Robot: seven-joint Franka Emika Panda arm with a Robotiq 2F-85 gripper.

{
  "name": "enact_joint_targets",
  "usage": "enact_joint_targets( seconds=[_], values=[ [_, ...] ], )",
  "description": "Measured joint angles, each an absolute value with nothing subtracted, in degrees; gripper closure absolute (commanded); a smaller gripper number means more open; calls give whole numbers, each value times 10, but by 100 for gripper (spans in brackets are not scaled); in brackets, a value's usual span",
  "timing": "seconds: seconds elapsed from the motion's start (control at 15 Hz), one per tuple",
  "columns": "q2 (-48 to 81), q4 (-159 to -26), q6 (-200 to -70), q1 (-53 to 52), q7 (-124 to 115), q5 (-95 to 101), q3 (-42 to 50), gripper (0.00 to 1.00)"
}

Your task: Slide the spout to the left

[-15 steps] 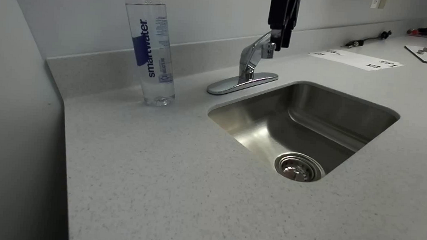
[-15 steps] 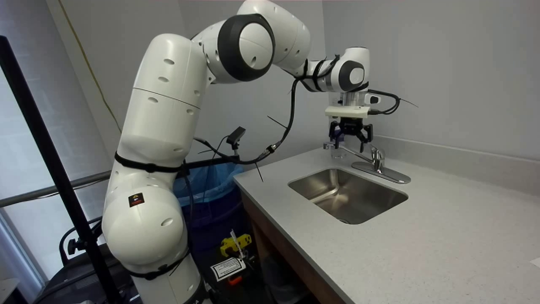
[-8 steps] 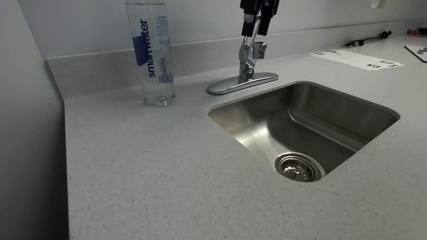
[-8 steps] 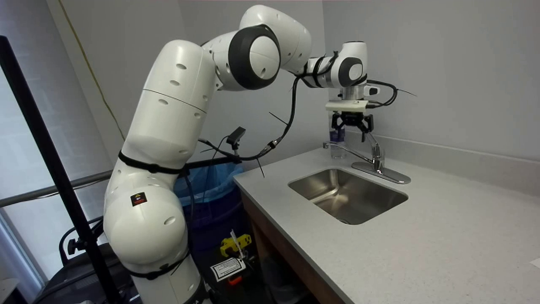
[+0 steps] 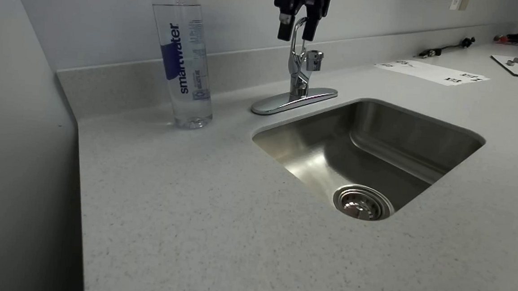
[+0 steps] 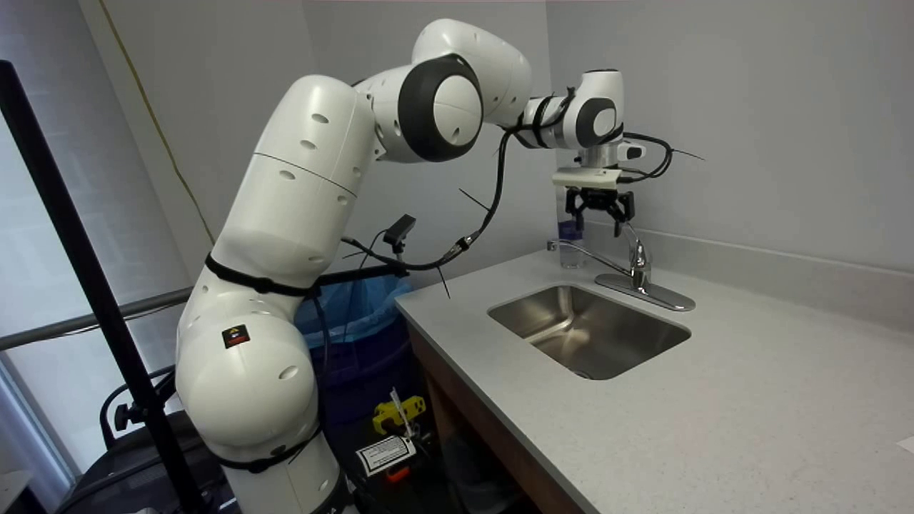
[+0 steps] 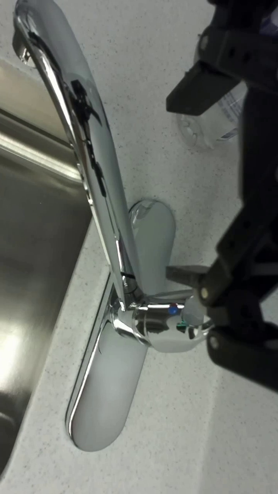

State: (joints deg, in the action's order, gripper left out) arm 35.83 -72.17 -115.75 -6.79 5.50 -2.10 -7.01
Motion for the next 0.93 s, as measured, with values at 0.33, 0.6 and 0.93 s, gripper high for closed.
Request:
enact_joint_targets(
  seconds=[0.33, 0.6, 0.93],
  values=[
    [358, -722, -1156, -66, 48, -30, -70, 0],
    [357, -726, -1156, -62, 48, -36, -70, 0],
    [347, -741, -1159, -60, 49, -43, -70, 0]
  ],
)
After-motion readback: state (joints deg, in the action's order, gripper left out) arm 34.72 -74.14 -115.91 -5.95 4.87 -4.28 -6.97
